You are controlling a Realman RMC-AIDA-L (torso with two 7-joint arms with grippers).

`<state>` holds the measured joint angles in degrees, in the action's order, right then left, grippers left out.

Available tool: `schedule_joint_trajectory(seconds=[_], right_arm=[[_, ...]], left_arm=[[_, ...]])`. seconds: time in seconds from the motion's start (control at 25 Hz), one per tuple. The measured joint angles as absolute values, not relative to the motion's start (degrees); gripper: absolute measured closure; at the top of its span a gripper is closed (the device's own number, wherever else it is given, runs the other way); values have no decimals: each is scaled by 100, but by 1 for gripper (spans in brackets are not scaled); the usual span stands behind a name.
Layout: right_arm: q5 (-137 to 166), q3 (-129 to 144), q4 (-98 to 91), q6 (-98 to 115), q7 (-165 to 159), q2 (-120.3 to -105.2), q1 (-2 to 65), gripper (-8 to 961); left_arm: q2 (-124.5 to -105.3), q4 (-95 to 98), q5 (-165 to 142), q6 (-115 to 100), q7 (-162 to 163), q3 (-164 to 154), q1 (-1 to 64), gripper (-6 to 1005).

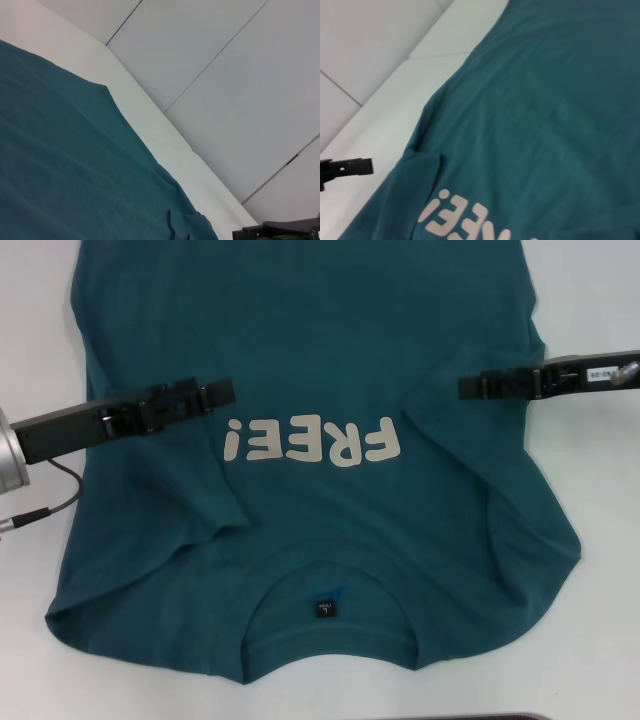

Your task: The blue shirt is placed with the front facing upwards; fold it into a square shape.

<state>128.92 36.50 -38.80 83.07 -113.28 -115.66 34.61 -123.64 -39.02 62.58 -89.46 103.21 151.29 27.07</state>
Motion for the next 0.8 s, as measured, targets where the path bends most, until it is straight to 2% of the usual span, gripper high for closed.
schedule_joint_trajectory(seconds=[0.04,0.28,0.48,0.68,0.8], right_arm=[[12891,3634,-3894,8307,-11329,-11556,3420,519],[12926,3647,-3924,8374,-11464,-11505,3186,381],[12921,3620,-3950,8586,-11548,-11386,2956,266],[12932,3620,-3949,8769,-11578,-11288,2721,46],[12941,3638,-3938,8802,-11579,-11270,2600,19]], left_arm=[[-12364,-3902,6258,-8946,10322,15129,2707,96],[-12373,-3894,6258,-8948,10327,15121,2707,95],[-12375,-3891,6258,-8948,10327,15117,2712,95],[-12375,-3819,6258,-8947,10327,15116,2715,95],[-12375,-3790,6258,-8947,10314,15117,2716,95]])
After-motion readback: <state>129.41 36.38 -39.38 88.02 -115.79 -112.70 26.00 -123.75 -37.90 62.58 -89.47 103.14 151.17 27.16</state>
